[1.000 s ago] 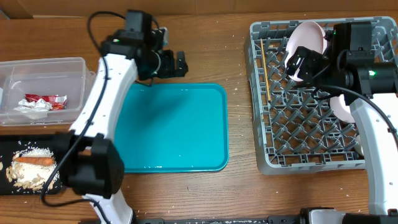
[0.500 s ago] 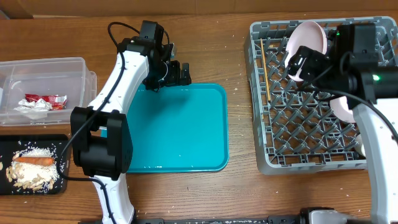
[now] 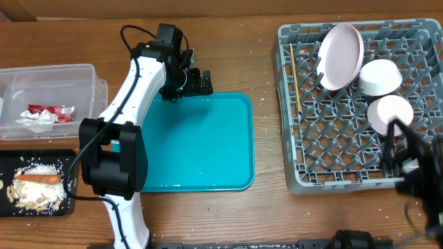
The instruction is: Sort waste into correct bins and load items into the dishwasher
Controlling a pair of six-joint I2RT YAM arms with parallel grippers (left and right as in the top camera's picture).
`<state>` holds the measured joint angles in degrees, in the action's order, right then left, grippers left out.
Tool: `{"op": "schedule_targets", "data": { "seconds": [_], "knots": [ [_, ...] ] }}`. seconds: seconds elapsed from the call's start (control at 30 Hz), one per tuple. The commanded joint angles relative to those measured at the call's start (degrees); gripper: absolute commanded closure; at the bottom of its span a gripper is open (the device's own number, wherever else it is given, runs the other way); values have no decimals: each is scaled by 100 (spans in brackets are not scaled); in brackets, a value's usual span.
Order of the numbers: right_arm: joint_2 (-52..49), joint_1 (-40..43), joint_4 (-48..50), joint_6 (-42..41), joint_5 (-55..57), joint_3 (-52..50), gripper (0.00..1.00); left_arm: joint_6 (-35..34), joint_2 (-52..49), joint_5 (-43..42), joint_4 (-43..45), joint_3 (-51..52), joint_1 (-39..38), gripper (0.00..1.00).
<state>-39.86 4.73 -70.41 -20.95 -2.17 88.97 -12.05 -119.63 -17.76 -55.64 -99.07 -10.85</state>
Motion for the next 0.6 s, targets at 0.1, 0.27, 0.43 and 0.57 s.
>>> {"op": "schedule_targets", "data": {
  "seconds": [0.1,0.27,0.43,0.57],
  "knots": [
    [1543,140,957,13,474,-2262,0,-103,-90,37,7,-31,-2,0],
    [2590,109,4223,15,24,-5624,0,-105,-90,37,4,-31,-2,0],
    [3180,107,7246,11,-723,-7847,0,-103,-90,37,7,-31,-2,0],
    [3685,107,7490,35,-734,-8472,0,-105,-90,37,7,-31,-2,0]
  ]
}}
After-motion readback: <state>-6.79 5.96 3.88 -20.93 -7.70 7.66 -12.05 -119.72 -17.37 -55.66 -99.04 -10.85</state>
